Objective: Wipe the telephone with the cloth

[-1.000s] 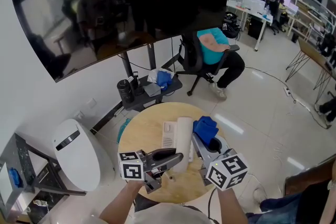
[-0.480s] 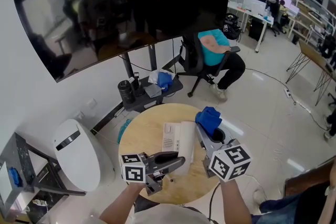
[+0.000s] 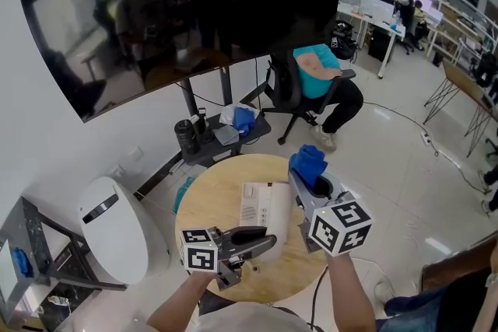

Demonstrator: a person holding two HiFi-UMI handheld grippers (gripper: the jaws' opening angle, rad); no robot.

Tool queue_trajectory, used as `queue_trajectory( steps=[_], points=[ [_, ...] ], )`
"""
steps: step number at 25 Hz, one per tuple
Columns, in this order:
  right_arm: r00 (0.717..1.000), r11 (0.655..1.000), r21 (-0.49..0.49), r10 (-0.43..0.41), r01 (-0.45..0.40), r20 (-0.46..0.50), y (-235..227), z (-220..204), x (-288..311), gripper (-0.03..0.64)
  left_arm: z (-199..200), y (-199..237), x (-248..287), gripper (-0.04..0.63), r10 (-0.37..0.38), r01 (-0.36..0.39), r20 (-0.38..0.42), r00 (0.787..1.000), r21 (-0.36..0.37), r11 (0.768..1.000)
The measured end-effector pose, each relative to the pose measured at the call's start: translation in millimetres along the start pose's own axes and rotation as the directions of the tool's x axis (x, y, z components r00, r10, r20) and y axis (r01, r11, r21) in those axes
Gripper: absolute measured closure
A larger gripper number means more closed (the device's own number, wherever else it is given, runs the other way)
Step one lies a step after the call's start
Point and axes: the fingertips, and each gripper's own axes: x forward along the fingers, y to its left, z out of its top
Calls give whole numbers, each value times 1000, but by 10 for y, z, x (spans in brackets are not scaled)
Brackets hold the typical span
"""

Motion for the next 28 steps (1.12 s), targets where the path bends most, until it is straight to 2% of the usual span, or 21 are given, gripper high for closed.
queue_trajectory(
  steps=[6,15,25,28],
  points=[
    [1000,1000,-30,-2,2,-20,61,21,86,531,-76,44,-1,517,-6,7,-12,1000,16,1000],
    [998,997,-71,26,-30,-57,223,15,166,531,-127,102,-23,517,30,-28,-46,998,31,999],
    [996,990,-109,84,-87,-34,455,56,162,531,-155,129,-31,517,44,-43,-48,998,28,999],
    [993,987,-118,114,-113,-1,516,107,128,531,-138,133,-67,517,40,-40,-36,999,17,999]
  ],
)
